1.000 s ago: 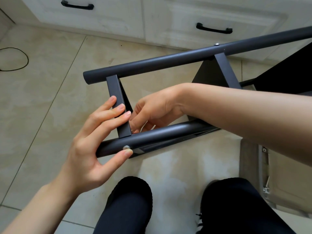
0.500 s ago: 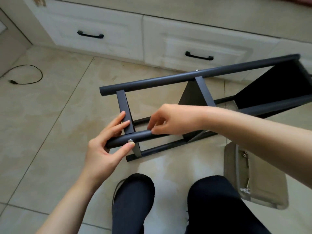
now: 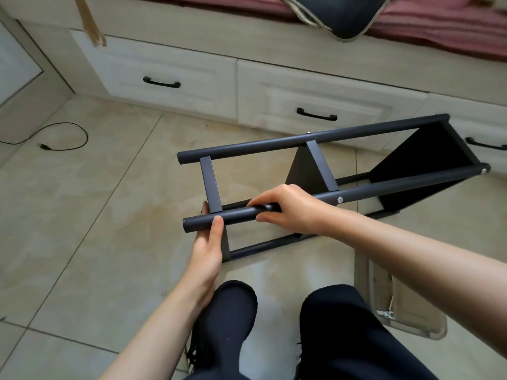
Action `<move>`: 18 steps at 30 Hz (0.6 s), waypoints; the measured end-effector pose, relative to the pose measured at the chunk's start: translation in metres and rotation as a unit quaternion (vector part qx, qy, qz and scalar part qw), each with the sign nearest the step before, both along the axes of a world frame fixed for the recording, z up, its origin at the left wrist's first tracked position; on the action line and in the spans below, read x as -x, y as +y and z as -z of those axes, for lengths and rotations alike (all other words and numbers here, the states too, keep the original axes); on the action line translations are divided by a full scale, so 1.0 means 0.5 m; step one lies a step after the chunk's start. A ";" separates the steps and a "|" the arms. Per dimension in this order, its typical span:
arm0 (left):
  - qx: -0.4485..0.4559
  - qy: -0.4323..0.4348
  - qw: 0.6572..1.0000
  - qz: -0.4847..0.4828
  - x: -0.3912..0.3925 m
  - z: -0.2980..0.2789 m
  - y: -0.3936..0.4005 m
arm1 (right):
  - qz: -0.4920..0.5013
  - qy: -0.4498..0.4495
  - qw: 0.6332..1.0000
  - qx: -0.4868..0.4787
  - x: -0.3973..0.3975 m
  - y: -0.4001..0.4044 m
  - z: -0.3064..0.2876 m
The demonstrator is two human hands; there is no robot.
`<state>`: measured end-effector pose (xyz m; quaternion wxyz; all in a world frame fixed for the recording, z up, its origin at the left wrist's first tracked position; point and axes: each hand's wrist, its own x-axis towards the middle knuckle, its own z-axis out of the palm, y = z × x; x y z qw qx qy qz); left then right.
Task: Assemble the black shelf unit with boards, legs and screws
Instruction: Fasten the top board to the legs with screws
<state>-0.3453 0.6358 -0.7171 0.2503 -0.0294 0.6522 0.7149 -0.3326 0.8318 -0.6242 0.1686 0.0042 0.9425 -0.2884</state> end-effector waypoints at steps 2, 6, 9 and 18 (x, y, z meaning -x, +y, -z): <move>0.005 0.017 1.000 -0.006 0.004 -0.006 0.009 | 0.005 0.013 1.000 0.001 0.002 0.003 0.000; 0.018 0.043 0.999 -0.010 0.012 -0.017 0.011 | 0.014 0.029 0.999 -0.003 0.010 0.008 -0.003; 0.009 0.050 0.999 -0.018 0.023 -0.022 0.010 | 0.022 0.043 0.999 0.007 0.020 0.010 -0.010; -0.024 0.073 0.996 -0.055 0.076 -0.143 0.013 | 0.049 0.121 0.989 0.063 0.047 -0.003 -0.089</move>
